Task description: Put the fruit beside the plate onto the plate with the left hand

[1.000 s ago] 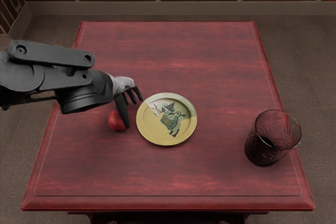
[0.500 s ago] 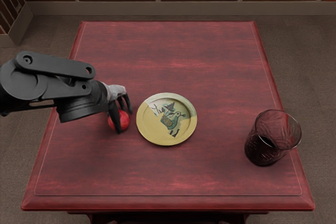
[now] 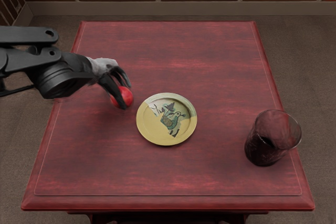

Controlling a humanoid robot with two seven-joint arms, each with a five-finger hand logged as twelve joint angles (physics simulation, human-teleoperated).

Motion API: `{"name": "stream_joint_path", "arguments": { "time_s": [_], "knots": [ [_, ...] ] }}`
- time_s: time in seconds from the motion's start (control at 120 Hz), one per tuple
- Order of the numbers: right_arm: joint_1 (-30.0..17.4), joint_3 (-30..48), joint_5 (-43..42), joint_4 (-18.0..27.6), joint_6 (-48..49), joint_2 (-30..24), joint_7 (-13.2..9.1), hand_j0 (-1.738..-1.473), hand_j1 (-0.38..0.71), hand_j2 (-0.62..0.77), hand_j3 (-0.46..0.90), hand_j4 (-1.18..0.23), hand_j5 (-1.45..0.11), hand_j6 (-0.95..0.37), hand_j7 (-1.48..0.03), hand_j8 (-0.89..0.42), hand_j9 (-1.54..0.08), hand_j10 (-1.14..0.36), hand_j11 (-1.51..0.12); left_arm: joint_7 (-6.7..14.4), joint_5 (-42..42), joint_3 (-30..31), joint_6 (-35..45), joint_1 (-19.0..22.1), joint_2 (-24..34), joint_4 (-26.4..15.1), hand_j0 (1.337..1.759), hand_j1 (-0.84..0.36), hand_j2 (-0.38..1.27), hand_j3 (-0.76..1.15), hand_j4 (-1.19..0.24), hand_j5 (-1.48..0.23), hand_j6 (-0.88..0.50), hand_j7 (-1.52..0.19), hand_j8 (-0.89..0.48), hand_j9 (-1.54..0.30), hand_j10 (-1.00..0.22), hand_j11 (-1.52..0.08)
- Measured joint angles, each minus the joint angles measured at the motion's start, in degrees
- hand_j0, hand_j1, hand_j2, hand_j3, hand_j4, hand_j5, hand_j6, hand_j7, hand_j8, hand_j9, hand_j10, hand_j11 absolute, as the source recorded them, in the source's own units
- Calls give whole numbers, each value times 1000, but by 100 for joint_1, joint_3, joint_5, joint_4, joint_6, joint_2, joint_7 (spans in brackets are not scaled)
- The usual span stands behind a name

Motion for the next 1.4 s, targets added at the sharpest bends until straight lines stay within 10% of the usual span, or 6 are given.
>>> {"name": "stream_joint_path", "arguments": {
  "time_s": [0.725,1.017,1.4],
  "knots": [
    [-1,0,0,0,0,0,0,-1658,-325,-4,0,-20,-26,-20,-26,-20,-26,-20,-26,3,-305,-1013,-39,375,-725,12,1656,-352,681,0,-753,-1059,-465,-1029,-488,-1022,-740,-1025],
    [1,0,0,0,0,0,0,-1658,-325,-4,0,-20,-26,-20,-26,-20,-26,-20,-26,3,-196,-878,-650,328,-578,13,1657,-144,259,0,-462,-626,-361,-616,-375,-614,-460,-615],
    [-3,0,0,0,0,0,0,-1658,-325,-4,0,-20,-26,-20,-26,-20,-26,-20,-26,3,-318,-3151,-4623,1512,1491,52,1658,241,45,0,-99,-132,-84,-130,-86,-130,-99,-130]
  ]
}}
